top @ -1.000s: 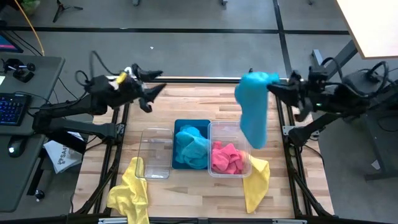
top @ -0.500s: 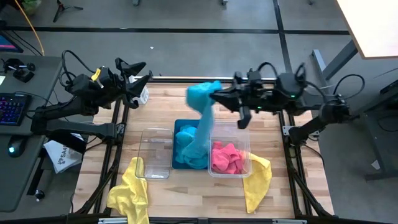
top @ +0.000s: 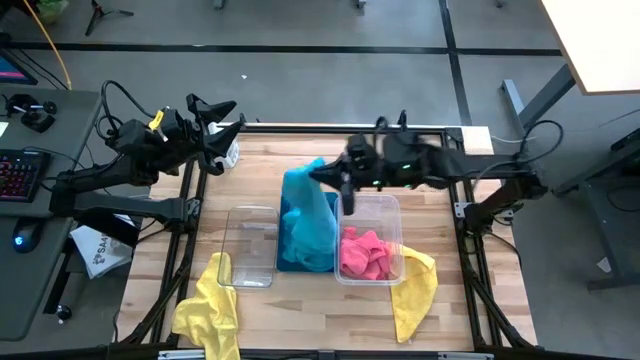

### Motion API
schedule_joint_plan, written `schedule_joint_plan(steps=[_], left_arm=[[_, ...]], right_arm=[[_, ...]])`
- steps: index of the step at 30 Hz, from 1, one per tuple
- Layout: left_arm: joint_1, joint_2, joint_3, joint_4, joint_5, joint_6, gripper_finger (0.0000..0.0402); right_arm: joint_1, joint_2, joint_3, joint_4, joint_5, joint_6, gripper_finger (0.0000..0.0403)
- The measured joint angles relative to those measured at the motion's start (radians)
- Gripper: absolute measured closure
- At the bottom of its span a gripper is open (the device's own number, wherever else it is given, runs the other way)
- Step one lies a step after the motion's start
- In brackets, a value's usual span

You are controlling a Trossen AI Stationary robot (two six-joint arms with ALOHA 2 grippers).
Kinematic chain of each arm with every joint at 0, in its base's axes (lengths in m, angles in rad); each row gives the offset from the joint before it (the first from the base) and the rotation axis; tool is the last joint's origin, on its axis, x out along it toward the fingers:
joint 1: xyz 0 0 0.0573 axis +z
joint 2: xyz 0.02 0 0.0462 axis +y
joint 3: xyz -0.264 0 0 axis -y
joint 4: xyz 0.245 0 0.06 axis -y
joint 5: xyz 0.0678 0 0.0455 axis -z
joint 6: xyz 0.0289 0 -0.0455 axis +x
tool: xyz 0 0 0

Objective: Sort microfiber towel by color & place in baskets
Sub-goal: Put the blue microfiber cloth into the dark blue bin

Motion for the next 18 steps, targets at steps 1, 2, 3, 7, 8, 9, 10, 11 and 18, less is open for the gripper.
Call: schedule_joint_plan(steps=[1,2,3,7,8,9,10,11,18], left_arm=[[0.0,0.0,0.0,0.0,0.0,0.0,0.0164],[0.0,0.0,0.0,-0.001,-0.001,0.0,0.0164],[0.0,0.0,0.0,-0.002,-0.003,0.0,0.0164],[0.0,0.0,0.0,-0.004,-0.012,0.0,0.0164],[0.0,0.0,0.0,-0.006,-0.018,0.0,0.0164],[0.0,0.0,0.0,-0.01,-0.023,0.0,0.0164],[0.0,0.0,0.0,-0.014,-0.026,-0.002,0.0164],[0.0,0.0,0.0,-0.019,-0.027,-0.003,0.0164],[0.0,0.0,0.0,-0.041,-0.027,-0.024,0.0164]], right_arm=[[0.0,0.017,0.0,0.001,0.0,0.012,0.0403],[0.0,0.034,0.0,-0.002,0.0,0.025,0.0403],[0.0,0.053,0.0,-0.001,0.0,0.036,0.0403],[-0.002,0.127,0.0,-0.011,-0.008,0.078,0.0403],[-0.006,0.146,0.0,-0.023,-0.014,0.082,0.0403],[-0.008,0.162,-0.001,-0.042,-0.024,0.082,0.0403],[-0.012,0.178,-0.001,-0.065,-0.036,0.083,0.0403],[-0.015,0.191,-0.001,-0.086,-0.039,0.082,0.0403],[-0.036,0.272,-0.001,-0.218,-0.1,0.078,0.0403]])
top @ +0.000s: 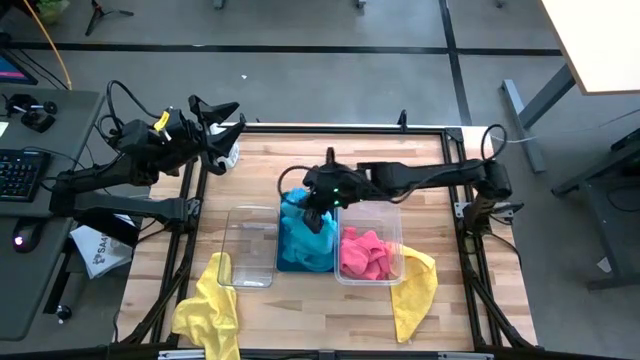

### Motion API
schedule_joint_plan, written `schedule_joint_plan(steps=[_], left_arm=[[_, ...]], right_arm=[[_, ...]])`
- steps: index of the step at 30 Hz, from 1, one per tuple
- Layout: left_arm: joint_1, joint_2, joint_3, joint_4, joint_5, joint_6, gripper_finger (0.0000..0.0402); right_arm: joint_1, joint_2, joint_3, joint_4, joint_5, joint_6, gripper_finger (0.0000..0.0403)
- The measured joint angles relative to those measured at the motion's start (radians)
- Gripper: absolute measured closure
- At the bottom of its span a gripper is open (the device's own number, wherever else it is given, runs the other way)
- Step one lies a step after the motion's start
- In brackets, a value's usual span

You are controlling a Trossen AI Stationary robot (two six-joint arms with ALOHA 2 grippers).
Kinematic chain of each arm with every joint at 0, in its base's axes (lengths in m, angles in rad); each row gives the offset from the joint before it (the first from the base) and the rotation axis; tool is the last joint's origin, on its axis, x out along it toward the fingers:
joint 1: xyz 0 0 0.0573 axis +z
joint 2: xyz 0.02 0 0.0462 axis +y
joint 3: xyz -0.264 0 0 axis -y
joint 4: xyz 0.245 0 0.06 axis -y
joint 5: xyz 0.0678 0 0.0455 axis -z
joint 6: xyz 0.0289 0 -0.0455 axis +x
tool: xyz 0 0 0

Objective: Sort microfiber towel by color & place in baskets
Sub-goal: Put the blue microfiber cloth into the dark blue bin

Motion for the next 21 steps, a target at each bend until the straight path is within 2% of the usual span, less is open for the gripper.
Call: schedule_joint_plan(steps=[4,12,18,21], left_arm=[[0.0,0.0,0.0,-0.009,0.0,-0.003,0.0164],[0.0,0.0,0.0,-0.014,0.0,-0.006,0.0164],[0.0,0.0,0.0,-0.027,0.0,-0.031,0.0164],[0.0,0.0,0.0,-0.026,0.0,-0.032,0.0164]], right_arm=[[-0.003,0.059,0.0,-0.019,-0.071,-0.002,0.0403],[-0.004,0.176,0.0,-0.064,-0.082,-0.029,0.0403],[-0.005,0.233,0.0,-0.074,-0.162,-0.03,0.0403],[-0.001,0.255,0.0,-0.091,-0.17,-0.028,0.0403]])
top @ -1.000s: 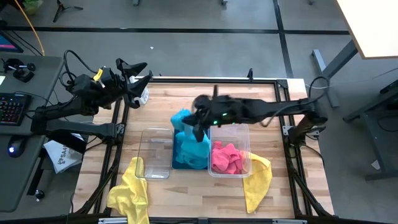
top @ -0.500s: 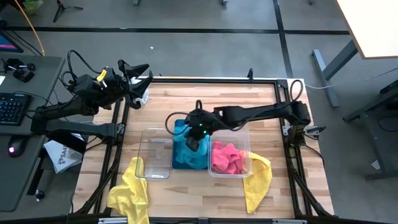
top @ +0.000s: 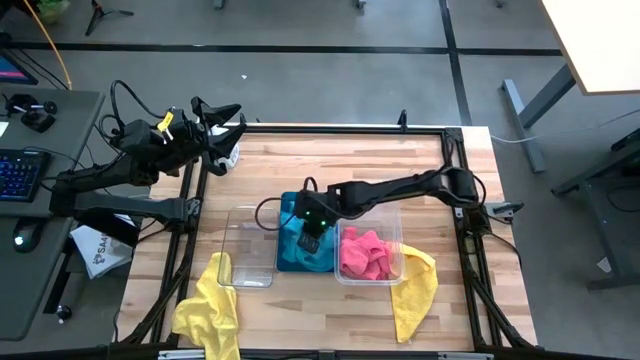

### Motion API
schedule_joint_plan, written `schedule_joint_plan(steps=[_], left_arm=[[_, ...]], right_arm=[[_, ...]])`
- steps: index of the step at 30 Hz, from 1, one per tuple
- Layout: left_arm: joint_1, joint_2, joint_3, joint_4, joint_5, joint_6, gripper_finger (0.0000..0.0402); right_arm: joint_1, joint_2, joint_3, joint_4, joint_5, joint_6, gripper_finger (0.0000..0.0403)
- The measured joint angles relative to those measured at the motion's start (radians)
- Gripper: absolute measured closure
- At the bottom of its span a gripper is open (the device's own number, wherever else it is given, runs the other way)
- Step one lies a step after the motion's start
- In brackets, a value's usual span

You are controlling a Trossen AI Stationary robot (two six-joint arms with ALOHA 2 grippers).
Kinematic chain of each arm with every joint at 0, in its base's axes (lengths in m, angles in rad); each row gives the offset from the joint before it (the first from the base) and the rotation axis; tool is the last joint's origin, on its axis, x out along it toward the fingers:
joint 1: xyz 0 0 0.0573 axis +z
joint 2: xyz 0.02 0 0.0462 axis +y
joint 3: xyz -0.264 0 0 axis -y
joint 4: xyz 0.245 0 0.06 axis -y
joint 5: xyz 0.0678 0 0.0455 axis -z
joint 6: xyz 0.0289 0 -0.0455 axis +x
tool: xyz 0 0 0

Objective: Sort microfiber towel by color & place in baskets
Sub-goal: Put the blue microfiber cloth into the dark blue bin, then put the left yellow microfiber cloth into the left transparent bin

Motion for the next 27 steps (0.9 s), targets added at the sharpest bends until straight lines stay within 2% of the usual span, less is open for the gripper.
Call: schedule_joint_plan(steps=[4,7,12,17,20,23,27], left_arm=[[0.0,0.0,0.0,0.0,0.0,0.0,0.0164],[0.0,0.0,0.0,0.001,0.0,0.001,0.0164],[0.0,0.0,0.0,0.001,0.0,0.001,0.0164],[0.0,0.0,0.0,-0.011,0.0,0.002,0.0164],[0.0,0.0,0.0,-0.046,0.0,-0.007,0.0164],[0.0,0.0,0.0,-0.088,0.001,-0.033,0.0164],[0.0,0.0,0.0,-0.163,0.024,-0.066,0.0164]], right_arm=[[0.0,-0.002,0.0,0.007,0.007,0.055,0.0399],[-0.009,-0.011,0.0,0.004,-0.037,0.059,0.0372],[-0.01,-0.04,0.028,-0.022,-0.039,0.028,0.0279],[-0.011,-0.047,0.13,-0.133,-0.032,-0.076,0.0168],[-0.014,-0.048,0.191,-0.196,-0.032,-0.141,0.0116],[-0.018,-0.048,0.251,-0.292,-0.032,-0.184,0.0083],[-0.028,-0.048,0.352,-0.459,-0.016,-0.204,0.0068]])
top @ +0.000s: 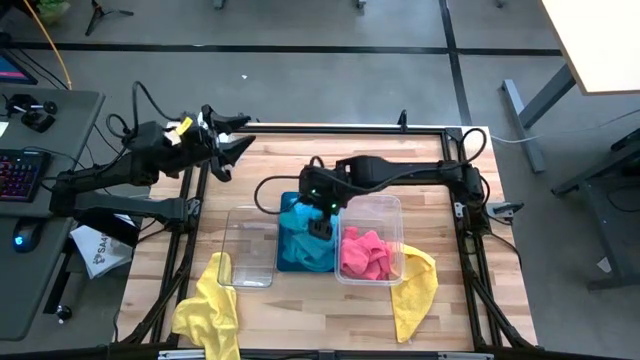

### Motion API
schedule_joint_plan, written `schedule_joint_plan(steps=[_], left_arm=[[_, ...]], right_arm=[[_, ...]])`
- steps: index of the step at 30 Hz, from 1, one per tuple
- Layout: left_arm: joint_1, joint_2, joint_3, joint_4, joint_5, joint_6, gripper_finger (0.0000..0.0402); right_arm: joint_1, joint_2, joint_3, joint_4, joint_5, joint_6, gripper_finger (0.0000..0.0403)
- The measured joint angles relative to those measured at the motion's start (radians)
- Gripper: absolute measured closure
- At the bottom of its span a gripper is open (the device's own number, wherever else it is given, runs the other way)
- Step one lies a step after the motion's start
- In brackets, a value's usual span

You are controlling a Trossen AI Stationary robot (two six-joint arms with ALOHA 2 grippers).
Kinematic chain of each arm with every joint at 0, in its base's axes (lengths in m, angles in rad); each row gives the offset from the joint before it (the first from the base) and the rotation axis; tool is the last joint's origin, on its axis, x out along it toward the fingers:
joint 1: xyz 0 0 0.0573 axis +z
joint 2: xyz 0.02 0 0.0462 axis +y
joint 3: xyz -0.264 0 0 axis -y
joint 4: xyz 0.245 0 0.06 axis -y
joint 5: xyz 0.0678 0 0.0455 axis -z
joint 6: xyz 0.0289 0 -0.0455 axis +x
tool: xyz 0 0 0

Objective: Sort microfiber towel by color & place in baskets
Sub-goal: Put the left yellow microfiber cloth into the left transparent bin

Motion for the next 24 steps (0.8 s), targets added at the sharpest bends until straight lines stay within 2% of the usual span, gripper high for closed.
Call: schedule_joint_plan(steps=[7,12,15,20,24], left_arm=[[0.0,0.01,0.0,-0.084,0.121,-0.125,0.0164],[-0.034,0.06,0.0,-0.089,0.231,-0.237,0.0164],[-0.101,0.11,0.0,-0.071,0.241,-0.285,0.0164],[-0.27,0.216,0.002,-0.041,0.191,-0.3,0.0164],[-0.428,0.313,0.066,-0.2,0.11,-0.343,0.0164]], right_arm=[[0.017,-0.027,0.155,-0.309,0.257,0.005,0.0066],[0.047,-0.133,0.115,-0.48,0.454,0.09,0.0066],[0.066,-0.24,0.025,-0.493,0.53,0.176,0.0066],[0.111,-0.477,-0.233,-0.456,0.578,0.372,0.0066],[0.186,-0.662,-0.467,-0.383,0.584,0.544,0.0066]])
